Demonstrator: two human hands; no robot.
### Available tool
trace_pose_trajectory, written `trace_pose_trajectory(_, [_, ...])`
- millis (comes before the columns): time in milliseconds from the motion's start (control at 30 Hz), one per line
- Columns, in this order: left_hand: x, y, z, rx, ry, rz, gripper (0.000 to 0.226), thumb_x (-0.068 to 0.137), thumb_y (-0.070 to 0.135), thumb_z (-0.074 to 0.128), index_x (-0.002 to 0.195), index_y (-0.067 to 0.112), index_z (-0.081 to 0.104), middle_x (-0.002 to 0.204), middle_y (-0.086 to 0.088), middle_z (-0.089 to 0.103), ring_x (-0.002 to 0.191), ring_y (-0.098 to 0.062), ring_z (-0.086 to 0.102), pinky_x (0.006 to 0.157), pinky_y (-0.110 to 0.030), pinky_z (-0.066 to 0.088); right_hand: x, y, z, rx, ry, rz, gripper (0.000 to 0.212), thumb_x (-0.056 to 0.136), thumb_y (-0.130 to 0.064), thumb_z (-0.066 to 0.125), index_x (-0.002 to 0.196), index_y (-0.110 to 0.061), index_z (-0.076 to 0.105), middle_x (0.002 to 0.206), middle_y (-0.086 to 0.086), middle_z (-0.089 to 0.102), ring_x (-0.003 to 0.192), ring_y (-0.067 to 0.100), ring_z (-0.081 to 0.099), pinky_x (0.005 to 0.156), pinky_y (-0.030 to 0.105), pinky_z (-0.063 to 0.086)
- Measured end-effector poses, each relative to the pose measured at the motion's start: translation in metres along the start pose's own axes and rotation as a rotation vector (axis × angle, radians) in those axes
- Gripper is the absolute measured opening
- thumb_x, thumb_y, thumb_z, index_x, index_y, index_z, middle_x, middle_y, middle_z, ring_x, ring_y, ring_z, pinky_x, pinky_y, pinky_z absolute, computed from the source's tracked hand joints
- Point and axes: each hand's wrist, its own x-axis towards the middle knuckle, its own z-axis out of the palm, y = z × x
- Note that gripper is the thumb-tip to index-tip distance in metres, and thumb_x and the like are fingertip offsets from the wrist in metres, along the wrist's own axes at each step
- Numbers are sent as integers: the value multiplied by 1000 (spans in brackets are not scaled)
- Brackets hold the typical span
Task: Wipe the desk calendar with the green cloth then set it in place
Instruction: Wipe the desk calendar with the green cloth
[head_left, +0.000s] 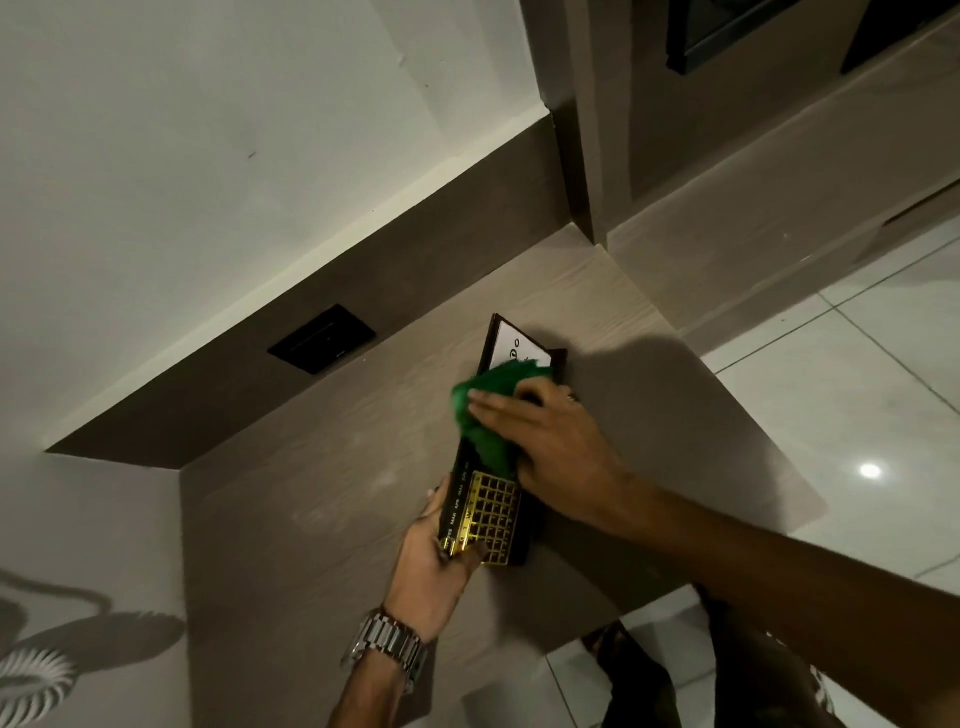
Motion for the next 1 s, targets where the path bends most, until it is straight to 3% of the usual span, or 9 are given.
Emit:
trace_pose_trajectory(133, [4, -3, 2, 24, 26, 21, 48, 91, 8, 64, 136, 7, 49, 138, -33, 49, 126, -63, 37, 101, -76, 33, -38, 2, 35, -7, 114, 88, 79, 63, -5, 78, 137, -17, 54, 145, 4, 48, 111, 27, 43, 81, 48, 52])
trace_pose_trajectory(267, [4, -3, 2, 4, 45, 67, 47, 89, 1, 63, 134, 9, 53, 131, -18, 60, 120, -48, 54, 99, -65, 45, -89, 5, 66, -42, -12, -168, 70, 71, -16, 64, 139, -23, 46, 148, 2, 42, 114, 26, 42, 80, 44, 51])
trace_pose_trajectory(367, [4, -6, 2, 7, 37, 78, 48, 89, 4, 64, 135, 10, 52, 129, -18, 60, 112, -55, 54, 91, -65, 47, -89, 22, 58, -113, -51, -312, 65, 75, -29, 73, 136, -26, 51, 144, 0, 48, 114, 26, 46, 81, 41, 49])
trace_pose_trajectory(533, [0, -1, 4, 35, -21, 22, 50, 92, 13, 62, 139, 12, 46, 135, -27, 54, 119, -64, 42, 94, -77, 37, -19, 72, 15, -214, 55, -50, 64, 67, -4, 71, 130, -17, 62, 138, 9, 55, 110, 40, 56, 82, 52, 50])
trace_pose_trajectory(633, [-1, -1, 4, 54, -9, -7, 52, 91, 13, 63, 141, 14, 46, 128, -22, 61, 84, -29, 66, 66, -36, 60, 11, 90, -1, -188, 81, 105, 69, 70, 6, 65, 136, -14, 55, 142, 9, 51, 120, 37, 48, 90, 52, 46])
trace_pose_trajectory(700, [1, -4, 2, 52, -22, -1, 52, 91, 11, 63, 140, 13, 46, 122, -21, 63, 68, -12, 58, 50, -19, 50, 10, 84, 7, -152, 113, 98, 70, 67, 11, 66, 133, -11, 58, 138, 9, 55, 119, 37, 51, 90, 52, 47])
trace_pose_trajectory(833, [2, -2, 1, 85, -10, 15, 47, 90, 10, 64, 135, 11, 51, 123, -23, 62, 85, -42, 63, 73, -53, 56, -53, 50, 57, -120, 110, -142, 68, 67, 0, 75, 130, -16, 58, 133, 3, 60, 115, 34, 55, 90, 45, 44])
trace_pose_trajectory(933, [2, -5, 1, 63, -19, 6, 42, 90, 11, 65, 130, 7, 54, 120, -29, 61, 90, -49, 62, 81, -60, 53, -74, 47, 64, -134, 35, -292, 69, 72, -11, 77, 134, -22, 50, 137, -4, 57, 119, 27, 46, 90, 40, 36])
trace_pose_trajectory(1000, [2, -7, 0, 68, -30, -15, 39, 90, 12, 65, 128, 10, 55, 124, -27, 62, 108, -56, 56, 90, -64, 49, -56, 57, 51, -153, 47, -258, 71, 65, -6, 85, 129, -20, 58, 134, -2, 60, 115, 30, 53, 85, 43, 48])
